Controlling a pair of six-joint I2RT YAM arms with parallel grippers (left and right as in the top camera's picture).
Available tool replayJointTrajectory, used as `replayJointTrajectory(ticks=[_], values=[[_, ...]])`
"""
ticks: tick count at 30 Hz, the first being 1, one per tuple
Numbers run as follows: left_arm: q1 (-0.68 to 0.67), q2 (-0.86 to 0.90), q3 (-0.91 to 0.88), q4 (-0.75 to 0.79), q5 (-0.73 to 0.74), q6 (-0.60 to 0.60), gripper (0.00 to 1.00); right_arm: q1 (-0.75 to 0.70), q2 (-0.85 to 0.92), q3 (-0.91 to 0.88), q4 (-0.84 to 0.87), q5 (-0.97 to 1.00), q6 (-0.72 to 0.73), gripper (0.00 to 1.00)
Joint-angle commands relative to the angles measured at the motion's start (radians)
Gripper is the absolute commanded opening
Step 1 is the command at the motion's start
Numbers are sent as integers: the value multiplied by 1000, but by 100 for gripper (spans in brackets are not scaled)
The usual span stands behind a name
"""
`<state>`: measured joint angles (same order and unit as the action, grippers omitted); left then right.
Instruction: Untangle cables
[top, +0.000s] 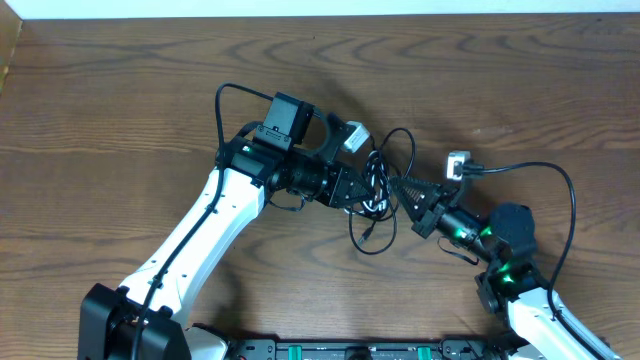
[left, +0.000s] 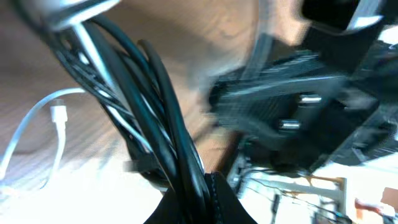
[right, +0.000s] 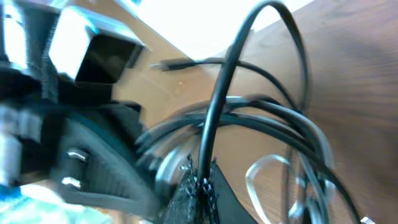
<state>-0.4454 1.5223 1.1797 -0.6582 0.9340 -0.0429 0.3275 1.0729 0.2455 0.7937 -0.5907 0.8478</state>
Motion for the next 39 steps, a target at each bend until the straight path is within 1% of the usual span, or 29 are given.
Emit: replayJointTrajectory(ticks=[1, 4, 6, 8, 11, 14, 16, 17, 19, 21, 22, 24, 26, 27, 29, 30, 31, 33, 36, 37, 38, 39], values=[[1, -18, 26, -19, -146, 25, 8, -40, -2, 2, 95, -55, 145, 1], [1, -18, 26, -23, -150, 25, 6, -97, -2, 2, 186, -97, 186, 1], [1, -18, 26, -32, -150, 25, 8, -145, -1, 2, 188, -80, 177, 1], [0, -19, 26, -44, -143, 26, 8, -186, -1, 2, 138, -25, 113, 1], [0, -19, 26, -53, -26, 85, 8, -198, 1, 2, 44, 85, 101, 1], [0, -19, 26, -67, 112, 184, 8, -196, 1, 2, -43, 177, 98, 1], [1, -19, 26, -75, 129, 190, 8, -196, 2, 2, -90, 234, 55, 3], [0, -18, 26, -80, 146, 193, 8, -196, 2, 2, -119, 270, 21, 8], [1, -19, 26, -83, 193, 209, 8, -196, 7, 2, -160, 312, -27, 13], [1, -19, 26, -70, 342, 239, 8, -196, 22, 2, -225, 339, -89, 26], [1, -19, 26, -58, 374, 241, 8, -196, 26, 2, -241, 338, -90, 31], [1, -19, 26, -27, 389, 241, 8, -195, 29, 2, -282, 324, -90, 40], [2, -19, 26, 1, 355, 241, 8, -195, 29, 2, -307, 284, -90, 52], [2, -19, 26, 10, 331, 241, 8, -195, 29, 2, -312, 273, -90, 55], [2, -19, 26, 28, 112, 234, 8, -196, 29, 2, -319, 166, -95, 70], [2, -19, 26, 28, 39, 211, 8, -196, 29, 2, -320, 146, -95, 72], [2, -19, 26, 32, -25, 177, 7, -196, 29, 2, -320, 130, -95, 74], [2, -19, 26, 48, -103, 102, 8, -196, 29, 2, -343, 101, -94, 83], [2, -19, 26, 102, -116, 2, 8, -196, 29, 2, -404, 101, -94, 83], [2, -19, 26, 137, -116, -48, 8, -196, 29, 2, -449, 90, -93, 81], [2, -19, 26, 167, -116, -86, 8, -196, 29, 2, -467, 39, -94, 76], [2, -19, 26, 180, -116, -95, 8, -195, 29, 2, -465, -3, -94, 73]])
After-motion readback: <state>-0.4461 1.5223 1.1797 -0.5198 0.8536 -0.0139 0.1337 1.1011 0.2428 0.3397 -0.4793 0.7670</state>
